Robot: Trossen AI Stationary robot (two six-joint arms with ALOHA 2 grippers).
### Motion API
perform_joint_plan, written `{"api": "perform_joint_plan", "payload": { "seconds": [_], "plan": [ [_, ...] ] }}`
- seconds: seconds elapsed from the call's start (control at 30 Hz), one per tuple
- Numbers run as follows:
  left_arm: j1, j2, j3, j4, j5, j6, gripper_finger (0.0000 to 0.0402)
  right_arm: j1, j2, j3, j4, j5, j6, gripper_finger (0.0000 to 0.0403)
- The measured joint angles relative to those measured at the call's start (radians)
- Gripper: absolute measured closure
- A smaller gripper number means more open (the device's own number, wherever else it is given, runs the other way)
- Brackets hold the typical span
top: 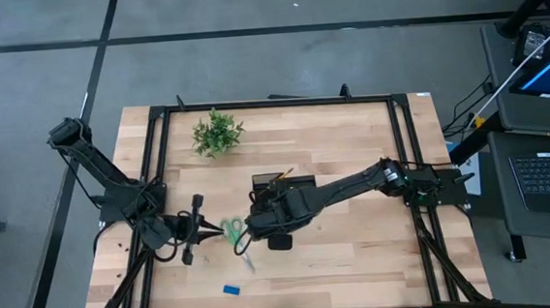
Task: Pick and place office supplies into organizer
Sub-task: Put the yellow pencil into the black desk organizer
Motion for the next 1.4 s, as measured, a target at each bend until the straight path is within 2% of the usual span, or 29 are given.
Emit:
{"api": "perform_joint_plan", "payload": {
  "seconds": [0.2,0.43,0.6,0.7,0.8,0.9,1.0,1.13,1.3,1.4],
  "plan": [
    [-0.014,0.000,0.000,-0.003,0.000,-0.010,0.0382,0.006,-0.002,-0.036,0.022,0.007,0.036,0.0385],
    [-0.034,0.000,0.000,-0.030,0.001,-0.069,0.0382,0.030,-0.007,-0.144,0.040,0.078,0.124,0.0385],
    [-0.053,0.000,0.000,-0.058,0.001,-0.129,0.0382,0.046,-0.085,-0.286,0.153,0.110,0.165,0.0385],
    [-0.059,0.000,0.000,-0.057,0.001,-0.131,0.0382,0.053,-0.177,-0.488,0.339,0.133,0.158,0.0385],
    [-0.059,0.000,0.000,-0.056,0.001,-0.131,0.0382,0.054,-0.337,-0.747,0.555,0.146,0.180,0.0385],
    [-0.057,0.001,0.000,-0.056,0.001,-0.131,0.0382,0.042,-0.517,-0.980,0.899,0.107,0.147,0.0385],
    [-0.057,0.001,0.000,-0.055,-0.022,-0.115,0.0382,0.026,-0.630,-1.164,1.268,0.029,0.001,0.0385],
    [-0.057,0.001,0.000,-0.043,-0.061,-0.108,0.0382,-0.020,-0.692,-1.310,1.492,0.008,-0.084,0.0385],
    [-0.057,0.001,0.000,-0.039,-0.065,-0.108,0.0382,-0.094,-0.692,-1.431,1.765,0.008,-0.182,0.0385],
    [-0.057,0.001,0.000,-0.039,-0.065,-0.108,0.0382,-0.125,-0.692,-1.489,1.923,-0.044,-0.219,0.0385]
  ]
}}
